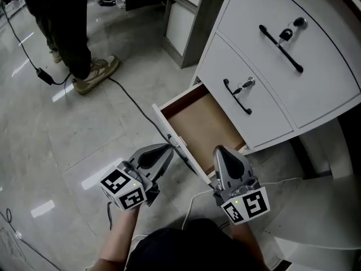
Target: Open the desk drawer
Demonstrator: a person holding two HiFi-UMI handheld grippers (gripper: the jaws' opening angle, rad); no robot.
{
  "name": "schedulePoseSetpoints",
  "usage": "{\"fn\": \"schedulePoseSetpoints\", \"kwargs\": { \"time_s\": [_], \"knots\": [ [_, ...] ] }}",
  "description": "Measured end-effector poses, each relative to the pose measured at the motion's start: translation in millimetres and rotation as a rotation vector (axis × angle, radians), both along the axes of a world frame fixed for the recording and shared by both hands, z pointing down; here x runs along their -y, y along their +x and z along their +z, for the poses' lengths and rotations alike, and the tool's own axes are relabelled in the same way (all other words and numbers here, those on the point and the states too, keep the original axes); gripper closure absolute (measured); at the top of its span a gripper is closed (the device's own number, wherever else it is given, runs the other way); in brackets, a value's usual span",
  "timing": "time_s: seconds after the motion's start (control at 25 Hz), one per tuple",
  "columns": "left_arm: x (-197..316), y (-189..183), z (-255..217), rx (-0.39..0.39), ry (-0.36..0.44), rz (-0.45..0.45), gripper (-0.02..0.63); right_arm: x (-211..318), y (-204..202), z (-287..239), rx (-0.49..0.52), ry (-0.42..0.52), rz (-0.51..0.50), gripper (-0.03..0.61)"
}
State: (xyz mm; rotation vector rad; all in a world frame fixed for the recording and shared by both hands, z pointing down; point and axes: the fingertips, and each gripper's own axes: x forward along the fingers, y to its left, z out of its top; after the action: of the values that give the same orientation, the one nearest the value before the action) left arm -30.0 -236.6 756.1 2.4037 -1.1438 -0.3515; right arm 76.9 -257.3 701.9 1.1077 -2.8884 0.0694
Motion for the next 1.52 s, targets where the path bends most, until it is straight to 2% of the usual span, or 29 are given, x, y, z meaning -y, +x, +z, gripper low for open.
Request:
{"fn": "schedulePoseSetpoints", "kwargs": {
  "time_s": [0.24, 0.52, 0.64, 0.84, 1.16, 1.32, 1.52],
  "knots": [
    [18.2, 10.1, -32.0, 0.086, 0.005, 0.026, 0.6, 6.1, -2.9, -15.7, -0.078, 0.044, -0.073, 0.558],
    [28.3, 15.8, -42.8, 0.065, -0.039, 0.025, 0.6, 11.3, -7.9, -21.9, -0.061, 0.009, -0.143, 0.558],
    [29.5, 15.3, -44.0, 0.04, -0.049, 0.017, 0.6, 12.7, -8.3, -22.6, -0.04, 0.001, -0.136, 0.558],
    [31.2, 10.4, -43.4, -0.045, -0.074, 0.001, 0.6, 13.5, -8.1, -23.8, -0.004, -0.001, -0.126, 0.558],
    [38.6, 13.4, -46.5, -0.107, -0.099, 0.02, 0.6, 15.2, -14.6, -34.2, -0.009, 0.01, -0.155, 0.558],
    [44.7, 22.0, -61.1, -0.142, -0.121, 0.035, 0.6, 15.9, -20.6, -51.5, -0.048, 0.014, -0.186, 0.558],
    [53.6, 37.0, -84.6, -0.151, -0.149, 0.053, 0.6, 28.6, -17.1, -77.5, -0.028, -0.008, -0.132, 0.558]
  ]
}}
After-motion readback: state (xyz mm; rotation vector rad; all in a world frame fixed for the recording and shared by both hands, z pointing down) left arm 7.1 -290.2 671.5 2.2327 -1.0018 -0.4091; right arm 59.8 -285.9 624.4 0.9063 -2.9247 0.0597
